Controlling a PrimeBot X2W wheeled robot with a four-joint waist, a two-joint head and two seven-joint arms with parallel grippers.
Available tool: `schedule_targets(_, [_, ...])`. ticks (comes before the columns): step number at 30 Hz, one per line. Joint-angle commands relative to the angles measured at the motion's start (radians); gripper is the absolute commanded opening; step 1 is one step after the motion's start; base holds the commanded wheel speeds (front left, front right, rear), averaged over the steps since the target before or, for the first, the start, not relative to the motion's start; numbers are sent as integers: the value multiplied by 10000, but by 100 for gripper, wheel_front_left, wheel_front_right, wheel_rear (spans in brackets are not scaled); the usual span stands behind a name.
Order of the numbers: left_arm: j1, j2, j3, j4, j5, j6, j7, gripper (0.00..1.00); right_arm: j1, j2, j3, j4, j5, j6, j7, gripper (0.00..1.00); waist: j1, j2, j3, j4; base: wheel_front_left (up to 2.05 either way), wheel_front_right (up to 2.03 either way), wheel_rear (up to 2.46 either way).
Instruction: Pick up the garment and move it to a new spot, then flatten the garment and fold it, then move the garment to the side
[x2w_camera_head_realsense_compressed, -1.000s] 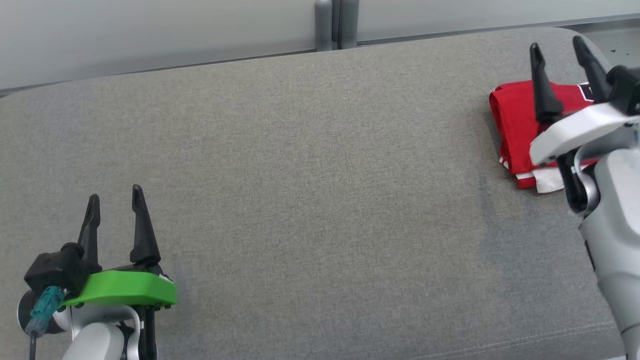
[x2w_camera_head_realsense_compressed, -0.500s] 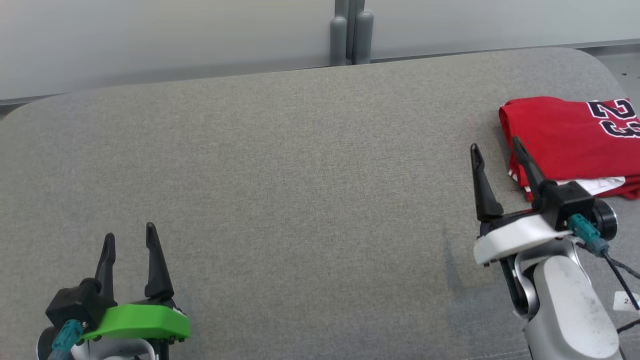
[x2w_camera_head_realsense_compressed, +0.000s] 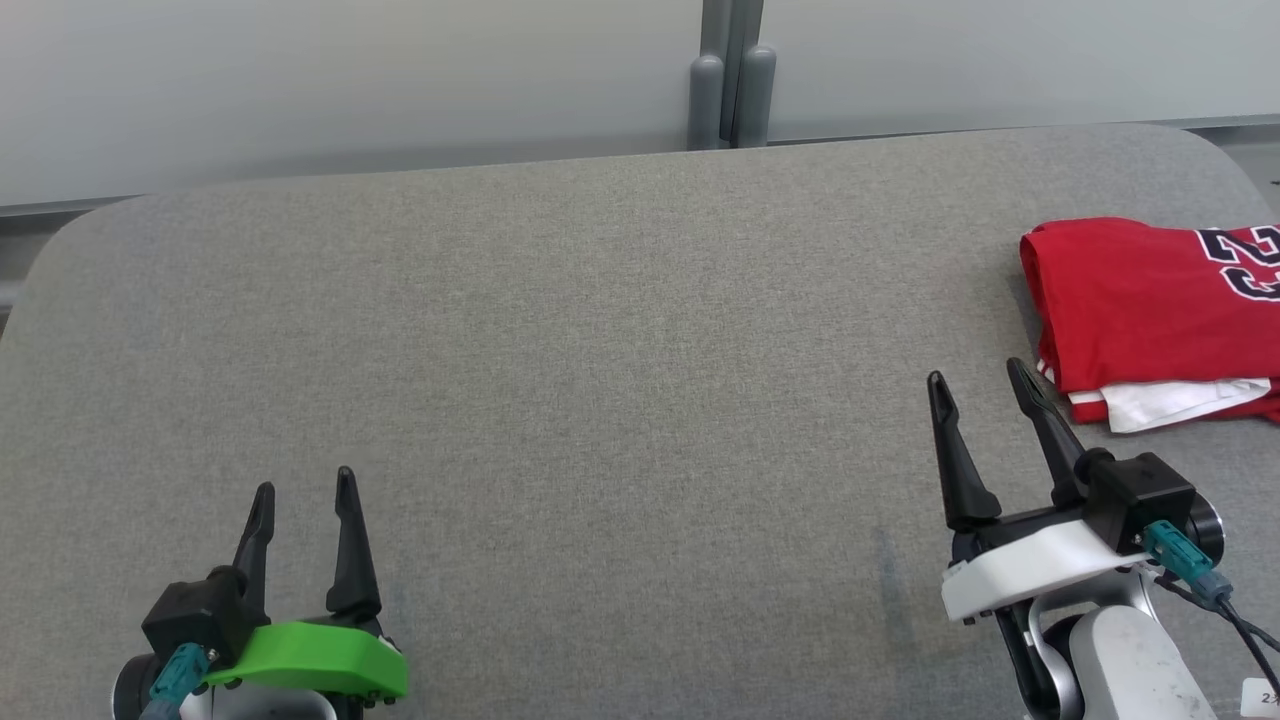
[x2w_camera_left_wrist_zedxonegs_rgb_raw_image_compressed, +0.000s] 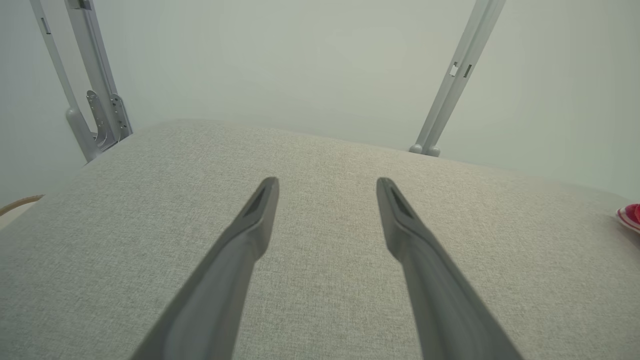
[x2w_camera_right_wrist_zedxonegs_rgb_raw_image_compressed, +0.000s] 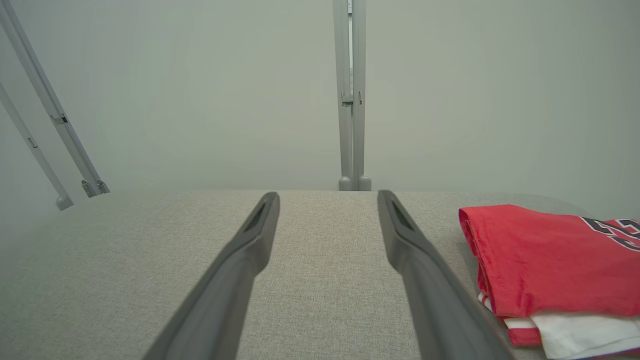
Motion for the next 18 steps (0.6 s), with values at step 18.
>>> schedule_targets(18, [-274, -204, 80, 283, 414, -353, -24, 100, 394, -28, -44, -289, 174, -14, 158, 100, 1, 0, -119, -71, 0, 0, 0])
